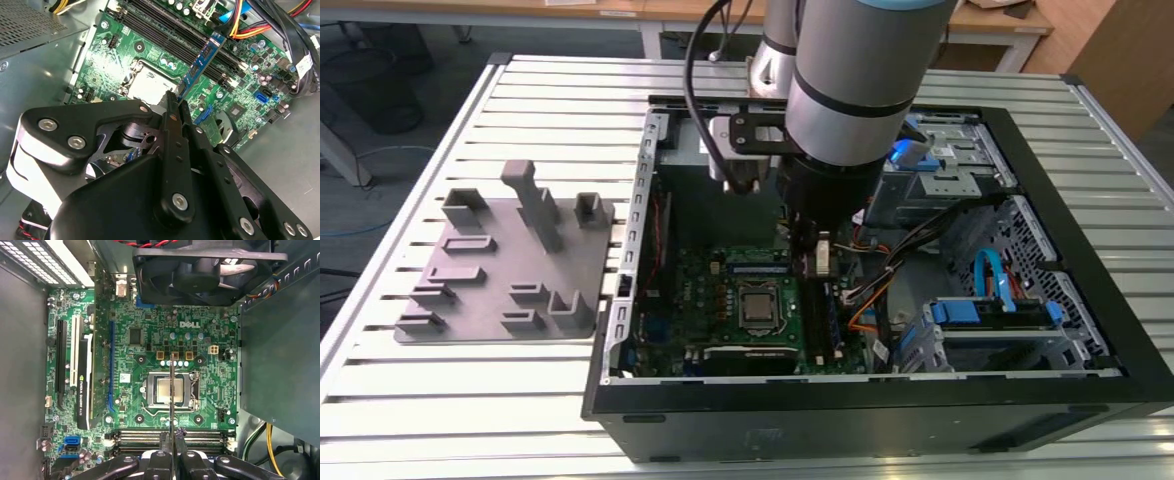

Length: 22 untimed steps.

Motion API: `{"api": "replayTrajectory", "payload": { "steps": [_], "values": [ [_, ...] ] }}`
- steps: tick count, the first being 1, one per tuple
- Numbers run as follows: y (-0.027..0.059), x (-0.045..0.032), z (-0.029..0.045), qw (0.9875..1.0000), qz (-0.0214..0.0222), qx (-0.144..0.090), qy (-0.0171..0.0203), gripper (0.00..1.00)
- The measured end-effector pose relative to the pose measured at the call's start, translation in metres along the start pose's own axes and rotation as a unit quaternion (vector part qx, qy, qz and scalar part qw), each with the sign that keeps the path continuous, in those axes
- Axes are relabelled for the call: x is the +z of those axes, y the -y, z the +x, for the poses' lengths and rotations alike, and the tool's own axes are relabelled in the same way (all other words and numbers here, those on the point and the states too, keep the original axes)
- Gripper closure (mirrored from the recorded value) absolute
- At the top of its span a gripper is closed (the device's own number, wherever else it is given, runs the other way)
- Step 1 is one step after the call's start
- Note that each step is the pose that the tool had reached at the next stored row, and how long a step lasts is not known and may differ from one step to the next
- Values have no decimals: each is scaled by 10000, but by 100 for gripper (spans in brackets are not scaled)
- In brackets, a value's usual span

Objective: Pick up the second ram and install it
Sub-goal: 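Insert the second ram into the second slot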

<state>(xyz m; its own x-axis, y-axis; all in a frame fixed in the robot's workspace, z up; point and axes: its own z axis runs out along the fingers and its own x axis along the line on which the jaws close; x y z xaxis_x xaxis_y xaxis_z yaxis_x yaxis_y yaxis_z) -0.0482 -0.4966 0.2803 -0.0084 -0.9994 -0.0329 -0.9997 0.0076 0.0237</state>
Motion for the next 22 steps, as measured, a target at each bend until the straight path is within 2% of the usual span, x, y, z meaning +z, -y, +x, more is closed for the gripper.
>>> {"api": "replayTrajectory", "payload": {
  "steps": [4, 9, 19, 20, 22],
  "values": [
    [0, 1, 0, 9996, 9, 276, 6, 86],
    [0, 3, 0, 9976, 23, 687, 16, 86],
    [0, 5, 0, 9906, 45, 1364, 32, 86],
    [0, 6, 0, 9890, 49, 1476, 34, 86],
    [0, 6, 0, 9873, 52, 1585, 37, 86]
  ]
}}
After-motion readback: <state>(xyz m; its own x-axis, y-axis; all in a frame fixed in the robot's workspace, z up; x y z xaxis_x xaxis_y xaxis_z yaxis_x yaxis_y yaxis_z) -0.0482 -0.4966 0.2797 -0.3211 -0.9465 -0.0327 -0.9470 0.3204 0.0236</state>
